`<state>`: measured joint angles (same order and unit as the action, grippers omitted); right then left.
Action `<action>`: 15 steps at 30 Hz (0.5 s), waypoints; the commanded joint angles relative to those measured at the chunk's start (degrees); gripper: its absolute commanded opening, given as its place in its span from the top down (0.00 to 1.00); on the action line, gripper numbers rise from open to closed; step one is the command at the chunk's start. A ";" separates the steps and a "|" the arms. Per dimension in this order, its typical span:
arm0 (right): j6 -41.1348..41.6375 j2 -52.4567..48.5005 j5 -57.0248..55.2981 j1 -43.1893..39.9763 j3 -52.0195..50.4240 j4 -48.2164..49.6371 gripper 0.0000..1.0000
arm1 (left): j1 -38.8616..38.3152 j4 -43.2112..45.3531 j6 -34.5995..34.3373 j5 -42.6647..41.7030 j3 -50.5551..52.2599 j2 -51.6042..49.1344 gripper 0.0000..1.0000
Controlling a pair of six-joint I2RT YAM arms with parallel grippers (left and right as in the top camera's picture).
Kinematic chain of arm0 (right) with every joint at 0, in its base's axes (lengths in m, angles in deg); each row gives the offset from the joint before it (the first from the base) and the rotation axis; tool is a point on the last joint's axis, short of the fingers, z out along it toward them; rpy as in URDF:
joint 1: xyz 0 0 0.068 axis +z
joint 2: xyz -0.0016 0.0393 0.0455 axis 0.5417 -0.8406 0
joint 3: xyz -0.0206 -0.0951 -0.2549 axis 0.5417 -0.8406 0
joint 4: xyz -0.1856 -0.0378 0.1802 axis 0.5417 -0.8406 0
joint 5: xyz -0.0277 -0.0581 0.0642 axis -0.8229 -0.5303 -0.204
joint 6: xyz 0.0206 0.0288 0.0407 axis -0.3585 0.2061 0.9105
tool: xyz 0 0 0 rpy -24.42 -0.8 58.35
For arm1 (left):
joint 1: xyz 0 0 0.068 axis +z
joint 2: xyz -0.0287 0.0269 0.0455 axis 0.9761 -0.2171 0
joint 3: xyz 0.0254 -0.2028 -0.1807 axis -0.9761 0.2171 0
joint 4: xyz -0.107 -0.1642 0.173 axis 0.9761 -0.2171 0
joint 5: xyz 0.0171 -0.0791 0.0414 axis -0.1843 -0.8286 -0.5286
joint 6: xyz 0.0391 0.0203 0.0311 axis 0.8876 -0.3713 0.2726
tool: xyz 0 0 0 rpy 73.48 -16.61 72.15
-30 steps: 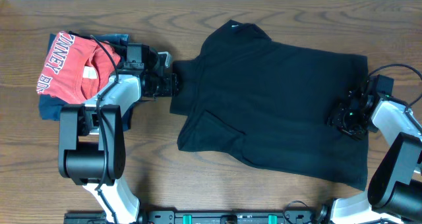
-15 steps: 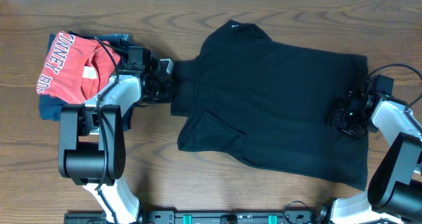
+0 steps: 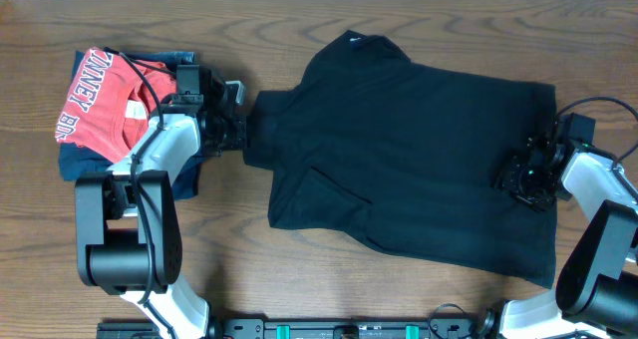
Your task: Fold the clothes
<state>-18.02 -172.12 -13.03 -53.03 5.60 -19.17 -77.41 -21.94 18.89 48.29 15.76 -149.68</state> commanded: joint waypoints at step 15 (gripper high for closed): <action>0.66 0.44 -0.81 -1.36 2.75 -4.92 0.43 | 0.20 -7.91 -0.02 5.55 -1.31 10.40 0.39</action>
<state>-17.95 -172.10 -12.89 -53.27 6.21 -22.95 -77.41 -28.78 19.02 53.56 15.74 -142.95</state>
